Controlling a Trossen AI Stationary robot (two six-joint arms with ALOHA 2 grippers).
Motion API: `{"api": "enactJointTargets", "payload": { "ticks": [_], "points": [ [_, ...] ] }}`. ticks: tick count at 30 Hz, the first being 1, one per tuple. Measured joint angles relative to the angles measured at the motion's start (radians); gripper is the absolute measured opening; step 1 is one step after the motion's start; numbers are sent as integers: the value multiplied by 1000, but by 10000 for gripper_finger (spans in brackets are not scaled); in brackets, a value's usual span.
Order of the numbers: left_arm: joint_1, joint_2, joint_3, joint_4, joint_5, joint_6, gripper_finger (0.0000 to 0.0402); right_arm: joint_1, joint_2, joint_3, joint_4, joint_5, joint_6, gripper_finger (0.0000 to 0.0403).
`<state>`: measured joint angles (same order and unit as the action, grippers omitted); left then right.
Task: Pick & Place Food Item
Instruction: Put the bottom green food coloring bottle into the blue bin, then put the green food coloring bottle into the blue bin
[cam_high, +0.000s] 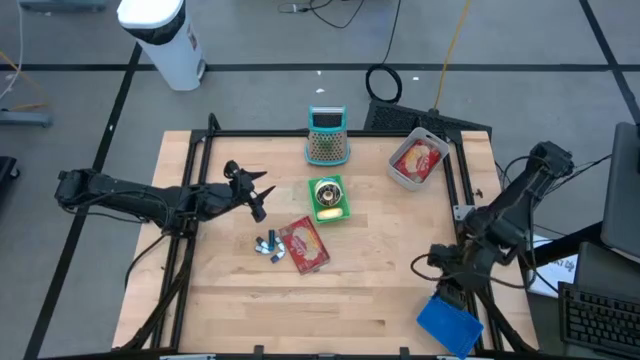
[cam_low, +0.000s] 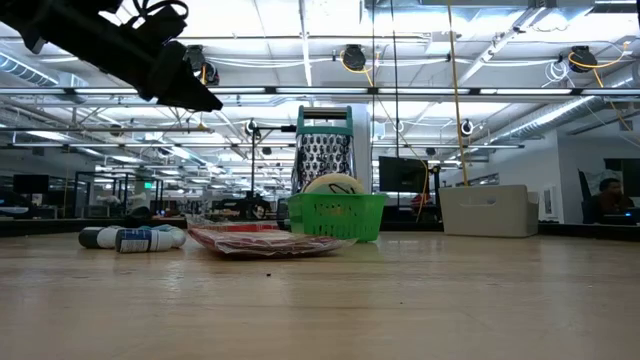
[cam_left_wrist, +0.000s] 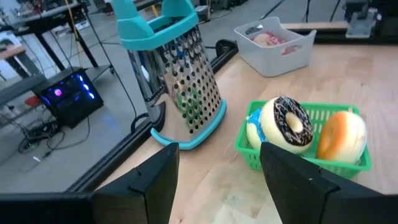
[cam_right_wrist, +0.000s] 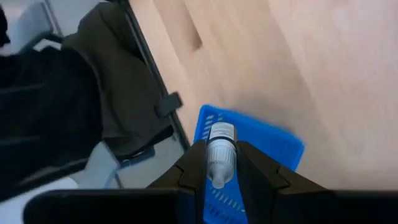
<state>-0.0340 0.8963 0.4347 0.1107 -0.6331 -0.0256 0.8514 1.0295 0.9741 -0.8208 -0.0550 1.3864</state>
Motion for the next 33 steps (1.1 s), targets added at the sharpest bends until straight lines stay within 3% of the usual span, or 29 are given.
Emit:
{"api": "enactJointTargets", "payload": {
  "ticks": [9,14,19,33],
  "points": [
    [2,0,0,-1,0,-41,228,142,142,0,91,2,210,59],
    [2,0,0,-1,0,-42,228,161,235,0,156,-1,228,59],
    [2,0,0,14,0,-37,228,164,301,0,142,-80,267,61],
    [2,0,0,104,4,-23,228,164,320,0,83,-71,253,138]
  ]
}}
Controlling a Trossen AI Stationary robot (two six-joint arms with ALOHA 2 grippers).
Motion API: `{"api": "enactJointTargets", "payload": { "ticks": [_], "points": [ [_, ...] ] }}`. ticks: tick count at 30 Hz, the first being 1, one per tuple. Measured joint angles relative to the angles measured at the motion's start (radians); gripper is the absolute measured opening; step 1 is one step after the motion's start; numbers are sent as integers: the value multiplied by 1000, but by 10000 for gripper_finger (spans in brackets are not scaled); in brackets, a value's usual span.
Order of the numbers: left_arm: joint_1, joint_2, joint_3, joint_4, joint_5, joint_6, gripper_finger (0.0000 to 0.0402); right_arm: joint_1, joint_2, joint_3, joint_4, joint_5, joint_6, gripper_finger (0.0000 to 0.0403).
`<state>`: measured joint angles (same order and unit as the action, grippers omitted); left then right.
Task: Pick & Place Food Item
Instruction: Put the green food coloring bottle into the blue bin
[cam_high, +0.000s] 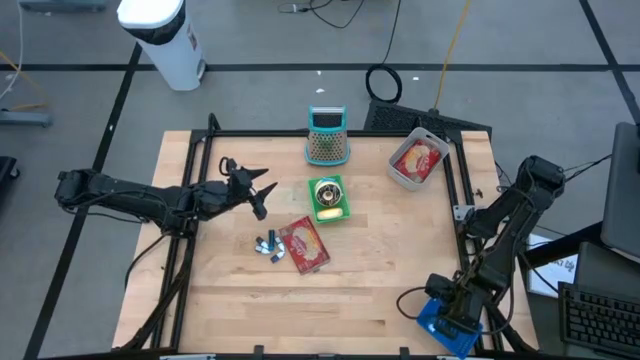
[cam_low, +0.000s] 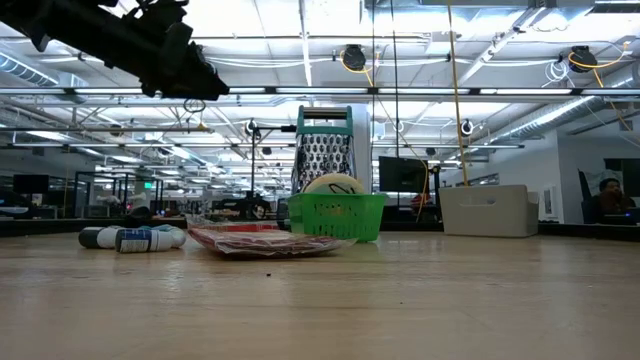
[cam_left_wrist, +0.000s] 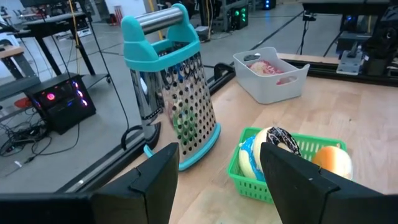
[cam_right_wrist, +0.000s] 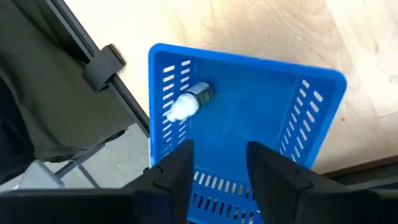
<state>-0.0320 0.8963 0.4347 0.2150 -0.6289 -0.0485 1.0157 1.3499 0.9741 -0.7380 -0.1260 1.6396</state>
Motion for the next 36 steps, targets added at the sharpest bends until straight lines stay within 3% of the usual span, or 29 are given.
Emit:
{"api": "enactJointTargets", "payload": {
  "ticks": [9,14,18,22,25,27,29,32,36],
  "points": [
    [0,0,0,0,1,-7,228,-35,-22,0,5,4,-48,166],
    [-1,0,0,0,2,-14,228,-91,-64,0,8,132,-211,158],
    [-1,0,0,0,3,-14,228,-161,-100,0,12,321,-427,156],
    [-1,0,0,-1,3,-14,228,-234,-108,0,72,667,-727,157],
    [-1,0,0,-5,3,-28,228,-301,-109,-18,226,914,-997,156],
    [-1,0,0,-18,13,-53,228,-354,-108,-54,381,1008,-1183,155],
    [-1,0,0,-43,65,-82,228,-411,-108,-102,554,1026,-1350,156],
    [-1,0,0,-106,197,-116,228,-501,-108,-189,825,959,-1542,159],
    [-5,0,0,-224,412,-193,228,-604,-108,-310,1118,851,-1645,159]
  ]
}}
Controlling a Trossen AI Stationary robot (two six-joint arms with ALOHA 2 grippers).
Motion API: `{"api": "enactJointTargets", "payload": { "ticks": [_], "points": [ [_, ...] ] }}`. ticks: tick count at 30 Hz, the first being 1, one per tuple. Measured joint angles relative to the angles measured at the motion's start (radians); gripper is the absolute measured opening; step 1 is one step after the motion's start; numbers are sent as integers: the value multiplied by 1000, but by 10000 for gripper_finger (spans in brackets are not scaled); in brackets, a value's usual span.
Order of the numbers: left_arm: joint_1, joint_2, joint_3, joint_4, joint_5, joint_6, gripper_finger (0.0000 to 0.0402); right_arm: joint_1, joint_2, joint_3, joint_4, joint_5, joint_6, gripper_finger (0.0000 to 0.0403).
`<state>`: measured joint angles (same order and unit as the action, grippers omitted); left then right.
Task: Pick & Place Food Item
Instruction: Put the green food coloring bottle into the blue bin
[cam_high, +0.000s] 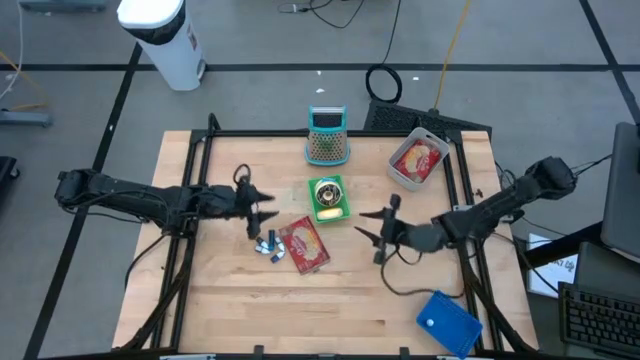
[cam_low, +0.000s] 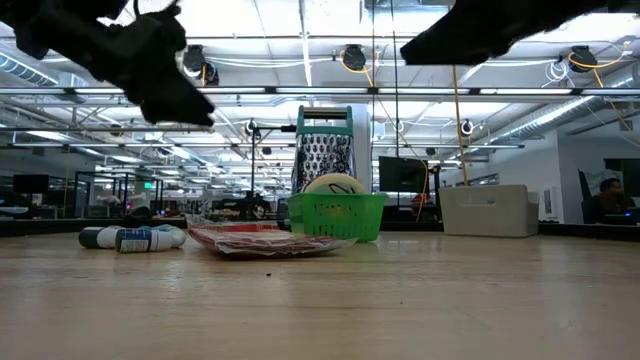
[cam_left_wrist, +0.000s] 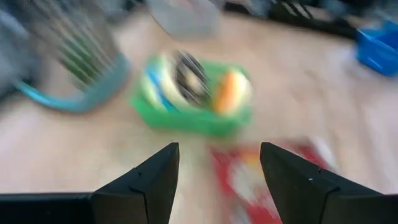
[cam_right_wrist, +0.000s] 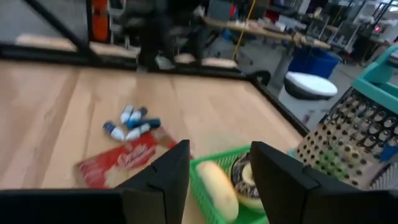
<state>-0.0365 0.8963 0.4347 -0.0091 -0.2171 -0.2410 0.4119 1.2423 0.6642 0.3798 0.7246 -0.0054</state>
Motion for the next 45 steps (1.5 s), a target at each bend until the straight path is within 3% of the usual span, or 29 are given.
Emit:
{"api": "enactJointTargets", "payload": {
  "ticks": [4,7,15,21,34,45],
  "points": [
    [-30,0,0,-135,223,-68,228,-68,0,-96,196,-81,-35,156],
    [-76,0,0,-231,289,-90,228,-110,0,-151,288,-137,-34,156],
    [-216,37,0,-338,218,-154,227,-165,0,-211,350,-180,-33,155],
    [-275,144,0,-330,160,-84,227,-182,0,-215,350,-180,-33,155],
    [-291,384,3,-296,110,-78,227,-188,0,-215,345,-180,-33,155],
    [-291,407,1,-236,88,-66,227,-188,0,-215,342,-181,-33,155]
  ]
}}
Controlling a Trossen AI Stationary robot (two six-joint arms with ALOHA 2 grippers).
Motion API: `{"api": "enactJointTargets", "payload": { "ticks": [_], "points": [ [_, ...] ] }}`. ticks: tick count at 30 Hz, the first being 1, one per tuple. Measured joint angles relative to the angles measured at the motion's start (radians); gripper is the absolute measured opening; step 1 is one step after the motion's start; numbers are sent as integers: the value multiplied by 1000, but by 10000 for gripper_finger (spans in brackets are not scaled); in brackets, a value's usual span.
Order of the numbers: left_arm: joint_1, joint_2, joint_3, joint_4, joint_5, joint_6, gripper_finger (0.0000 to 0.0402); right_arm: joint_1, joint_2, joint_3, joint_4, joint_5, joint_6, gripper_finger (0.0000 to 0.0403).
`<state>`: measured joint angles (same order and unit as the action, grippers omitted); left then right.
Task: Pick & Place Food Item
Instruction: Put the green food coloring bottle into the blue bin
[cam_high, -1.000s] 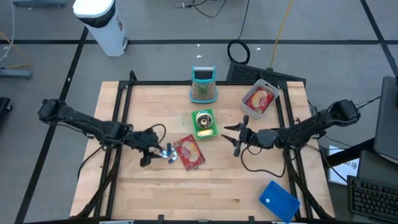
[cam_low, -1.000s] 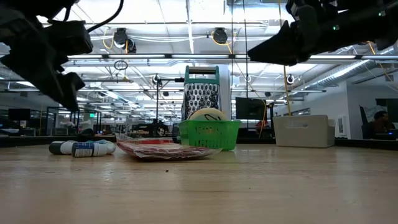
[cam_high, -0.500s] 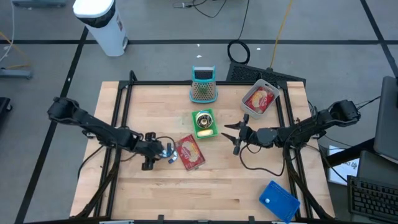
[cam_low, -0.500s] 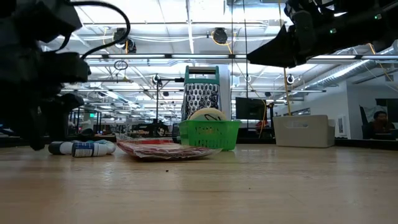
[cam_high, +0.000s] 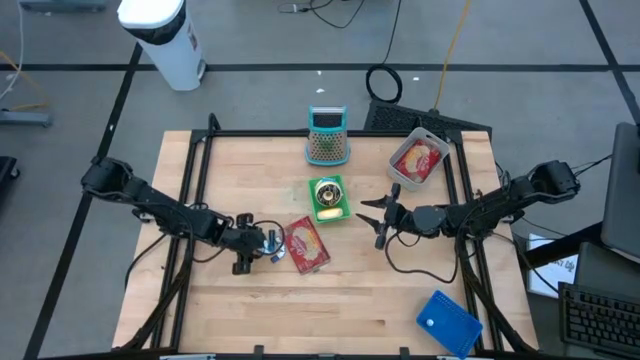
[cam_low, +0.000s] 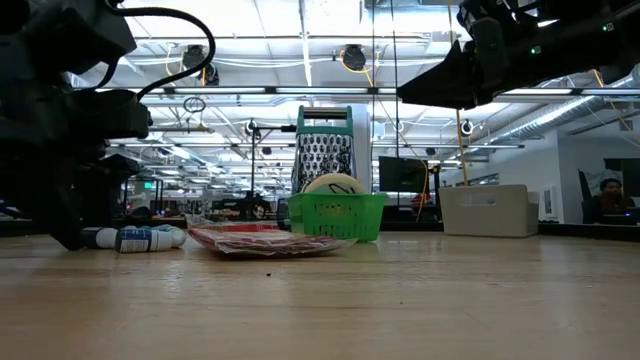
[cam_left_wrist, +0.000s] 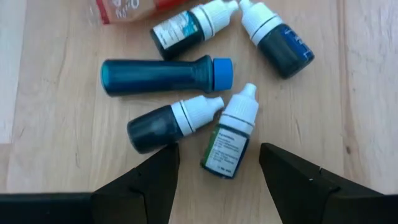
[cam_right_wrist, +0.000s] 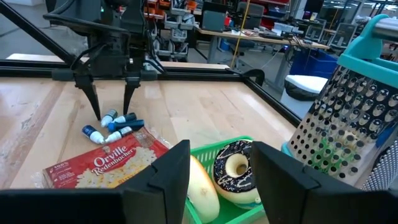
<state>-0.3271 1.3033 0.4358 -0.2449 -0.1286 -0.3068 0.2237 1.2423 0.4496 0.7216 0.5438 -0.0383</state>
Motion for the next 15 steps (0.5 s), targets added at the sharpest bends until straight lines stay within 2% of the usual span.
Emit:
{"api": "enactJointTargets", "payload": {
  "ticks": [15],
  "points": [
    [1,3,0,38,-14,58,227,0,0,0,-7,0,0,155]
  ]
}}
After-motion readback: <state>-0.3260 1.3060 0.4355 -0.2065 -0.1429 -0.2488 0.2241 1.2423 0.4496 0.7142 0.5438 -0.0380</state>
